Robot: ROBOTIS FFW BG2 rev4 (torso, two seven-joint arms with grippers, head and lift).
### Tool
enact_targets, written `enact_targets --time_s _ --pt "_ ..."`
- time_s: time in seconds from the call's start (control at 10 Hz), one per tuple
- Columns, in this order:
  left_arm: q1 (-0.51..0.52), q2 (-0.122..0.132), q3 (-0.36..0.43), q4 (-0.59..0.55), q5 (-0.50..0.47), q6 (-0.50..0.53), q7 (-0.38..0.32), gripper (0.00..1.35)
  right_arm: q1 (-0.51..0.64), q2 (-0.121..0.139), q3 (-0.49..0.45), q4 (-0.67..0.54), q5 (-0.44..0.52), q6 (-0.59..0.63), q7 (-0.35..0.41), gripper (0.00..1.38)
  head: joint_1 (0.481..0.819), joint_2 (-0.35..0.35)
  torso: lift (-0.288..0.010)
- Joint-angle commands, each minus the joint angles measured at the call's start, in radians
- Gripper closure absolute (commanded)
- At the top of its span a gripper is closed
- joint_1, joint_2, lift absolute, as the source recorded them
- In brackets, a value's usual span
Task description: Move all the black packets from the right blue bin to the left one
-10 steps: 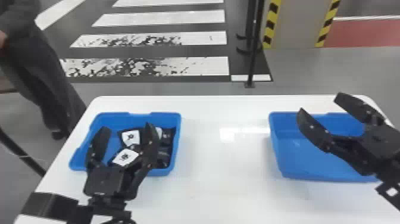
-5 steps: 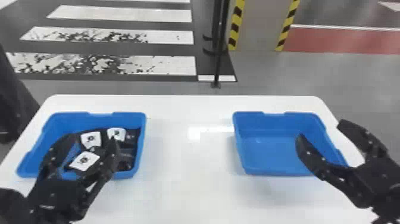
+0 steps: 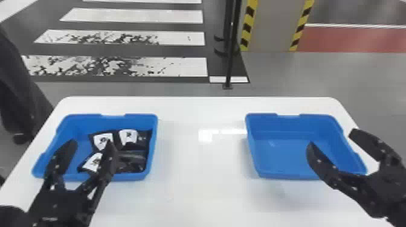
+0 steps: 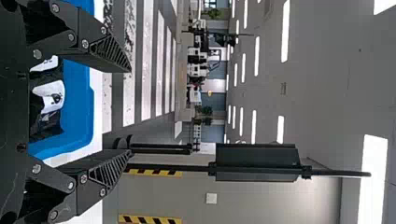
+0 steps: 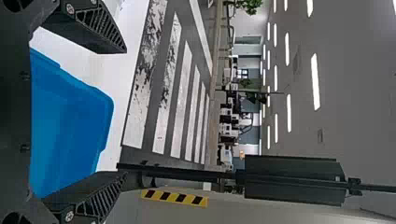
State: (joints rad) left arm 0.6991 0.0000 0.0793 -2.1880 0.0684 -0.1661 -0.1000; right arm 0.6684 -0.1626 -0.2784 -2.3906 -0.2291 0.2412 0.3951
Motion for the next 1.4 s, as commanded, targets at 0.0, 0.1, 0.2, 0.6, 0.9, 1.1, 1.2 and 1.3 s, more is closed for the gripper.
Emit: enact_targets --time_s 0.0,0.1,0.2,0.6,0.9,1.1,1.2,1.3 --pt "0.005 -0.003 -0.004 0.000 0.011 -0.016 0.002 0.46 0.002 0.000 0.003 -0.004 0.002 0.004 -0.001 0.10 0.695 -0.017 -0.140" --pt "0.008 -0.003 -0.008 0.000 0.013 -0.025 0.002 0.46 0.004 0.000 0.003 -0.009 0.002 0.012 -0.004 0.10 0.695 -0.014 -0.140" --pt "0.008 -0.003 -0.010 0.000 0.013 -0.021 0.002 0.46 0.007 0.000 0.003 -0.013 0.002 0.021 -0.005 0.10 0.695 -0.015 -0.140" --pt "0.008 -0.003 -0.010 0.000 0.019 -0.021 0.002 0.46 0.029 0.001 0.003 -0.050 0.004 0.034 -0.039 0.11 0.695 -0.021 -0.140" --pt "0.005 -0.003 -0.012 0.000 0.021 -0.030 0.002 0.46 0.026 0.000 0.005 -0.045 0.000 0.034 -0.039 0.12 0.695 -0.022 -0.140" --pt "0.008 -0.003 -0.014 0.000 0.027 -0.028 0.002 0.46 0.029 0.001 0.005 -0.043 -0.008 0.029 -0.039 0.12 0.695 -0.020 -0.140" --pt "0.008 -0.003 -0.014 0.000 0.027 -0.028 0.002 0.46 0.029 0.001 0.003 -0.040 -0.010 0.026 -0.041 0.12 0.695 -0.020 -0.140" --pt "0.008 -0.003 -0.014 0.000 0.027 -0.030 0.002 0.46 0.029 0.000 0.003 -0.038 -0.014 0.024 -0.041 0.12 0.695 -0.021 -0.140"
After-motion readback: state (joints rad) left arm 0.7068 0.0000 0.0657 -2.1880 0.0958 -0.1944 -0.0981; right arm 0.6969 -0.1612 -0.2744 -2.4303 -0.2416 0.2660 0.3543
